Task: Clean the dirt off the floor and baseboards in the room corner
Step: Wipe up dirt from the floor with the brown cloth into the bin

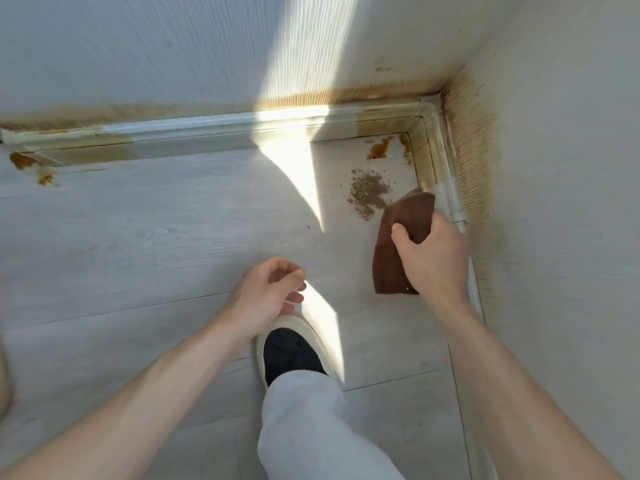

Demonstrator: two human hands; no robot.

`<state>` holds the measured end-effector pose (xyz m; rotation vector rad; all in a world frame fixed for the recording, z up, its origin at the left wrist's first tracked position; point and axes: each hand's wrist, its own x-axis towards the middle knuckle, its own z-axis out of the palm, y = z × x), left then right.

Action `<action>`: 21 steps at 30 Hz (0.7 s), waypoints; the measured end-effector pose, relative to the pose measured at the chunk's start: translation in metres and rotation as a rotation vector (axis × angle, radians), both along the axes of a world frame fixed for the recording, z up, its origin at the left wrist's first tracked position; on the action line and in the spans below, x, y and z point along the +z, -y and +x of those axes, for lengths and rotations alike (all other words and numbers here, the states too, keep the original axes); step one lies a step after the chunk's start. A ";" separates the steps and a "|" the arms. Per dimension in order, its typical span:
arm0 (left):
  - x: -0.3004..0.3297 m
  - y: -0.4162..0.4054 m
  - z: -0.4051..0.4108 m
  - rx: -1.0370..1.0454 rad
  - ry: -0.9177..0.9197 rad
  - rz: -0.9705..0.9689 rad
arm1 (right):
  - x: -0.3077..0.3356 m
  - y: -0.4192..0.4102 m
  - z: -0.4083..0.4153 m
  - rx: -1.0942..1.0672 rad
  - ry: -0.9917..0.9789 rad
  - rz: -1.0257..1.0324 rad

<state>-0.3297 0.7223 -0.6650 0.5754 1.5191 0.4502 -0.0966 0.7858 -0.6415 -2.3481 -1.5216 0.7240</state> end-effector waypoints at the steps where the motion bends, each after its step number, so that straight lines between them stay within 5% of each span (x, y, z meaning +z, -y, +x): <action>1: -0.004 0.000 -0.003 -0.023 -0.063 0.032 | 0.000 -0.011 0.006 0.104 0.135 0.038; 6: -0.016 -0.009 -0.033 -0.361 -0.633 0.393 | 0.001 -0.072 0.014 0.441 0.485 0.115; 9: -0.023 -0.022 -0.058 -0.682 -0.911 0.381 | -0.006 -0.100 0.015 0.525 0.591 0.084; 15: -0.038 -0.023 -0.073 -0.884 -0.953 0.220 | -0.040 -0.102 0.008 0.573 0.630 -0.003; 21: -0.036 -0.024 -0.067 -0.850 -0.963 0.220 | -0.062 -0.064 -0.006 0.411 0.360 0.129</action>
